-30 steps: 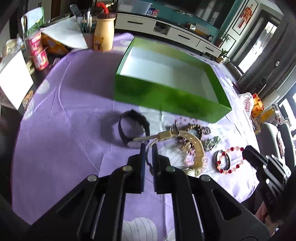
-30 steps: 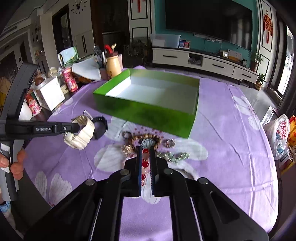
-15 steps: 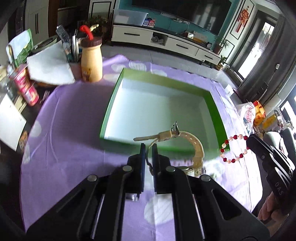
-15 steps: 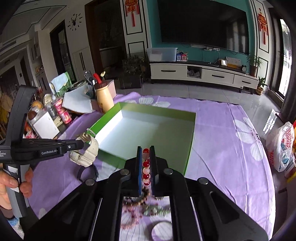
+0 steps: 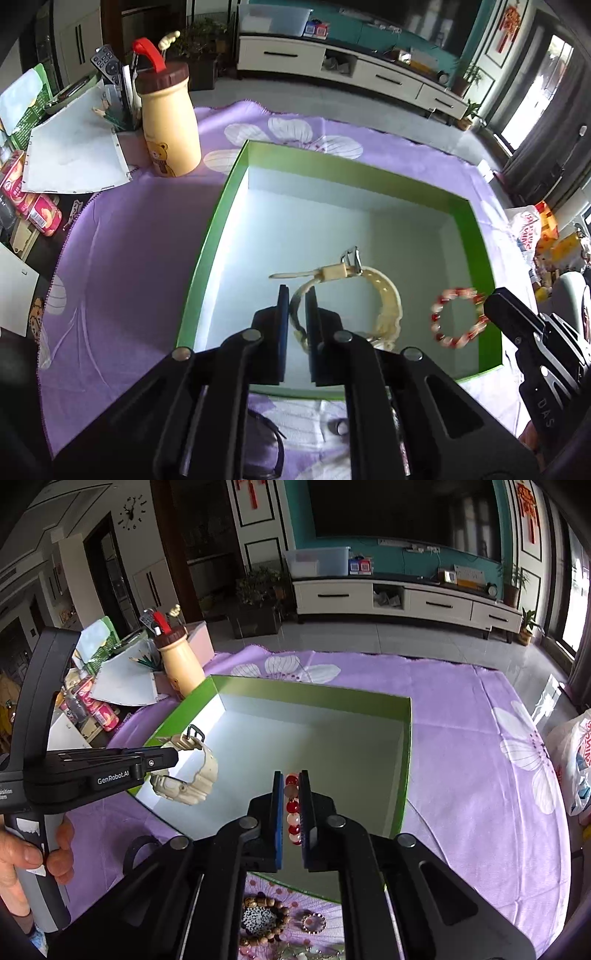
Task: Organize jewelry
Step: 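Carry the cream watch and red bracelet into the green box and open both tools, then move both tools back over the table toward the black watch and brooch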
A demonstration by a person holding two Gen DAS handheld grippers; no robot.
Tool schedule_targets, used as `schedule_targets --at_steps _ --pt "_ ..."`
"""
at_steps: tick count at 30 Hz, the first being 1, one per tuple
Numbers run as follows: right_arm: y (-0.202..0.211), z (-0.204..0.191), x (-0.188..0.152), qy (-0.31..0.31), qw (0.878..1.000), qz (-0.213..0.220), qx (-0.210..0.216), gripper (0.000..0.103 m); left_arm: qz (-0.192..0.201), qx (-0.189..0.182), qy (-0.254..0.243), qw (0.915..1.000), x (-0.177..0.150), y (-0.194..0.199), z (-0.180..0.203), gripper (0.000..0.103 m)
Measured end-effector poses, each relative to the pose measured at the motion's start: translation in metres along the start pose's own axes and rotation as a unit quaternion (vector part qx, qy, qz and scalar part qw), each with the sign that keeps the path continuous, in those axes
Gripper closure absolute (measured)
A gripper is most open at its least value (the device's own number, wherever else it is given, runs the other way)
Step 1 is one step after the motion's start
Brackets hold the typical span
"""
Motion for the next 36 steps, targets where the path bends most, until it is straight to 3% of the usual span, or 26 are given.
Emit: schedule_targets --at_steps 5,9,20,30,36 --pt "-0.009 0.008 -0.005 -0.023 1.0 -0.011 0.0 0.077 -0.004 0.001 0.009 1.0 -0.002 -0.007 -0.004 0.085" --pt "-0.003 0.012 -0.01 -0.028 1.0 -0.009 0.005 0.073 0.008 -0.001 0.006 1.0 -0.002 0.0 -0.004 0.059" --pt "0.04 0.014 -0.035 -0.026 0.999 -0.001 0.026 0.073 0.036 -0.022 -0.011 0.9991 -0.025 0.044 0.006 0.055" --pt "0.072 0.002 -0.087 -0.004 0.998 -0.041 0.057 0.072 0.009 -0.048 -0.037 0.9981 -0.096 0.07 0.028 0.04" --pt "0.079 -0.004 -0.119 0.0 0.995 -0.072 0.067 0.072 0.001 -0.052 -0.033 0.9981 -0.125 0.079 0.023 0.038"
Point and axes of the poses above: each gripper's, at about its wrist camera, not at the fingertips, and y roughly against the way its jaws point, z to its right, x to its top, the point moved 10 cm from there along -y, roughly the way its jaws point, and after that the axes turned 13 degrees about -x, right-handed, at the moved point
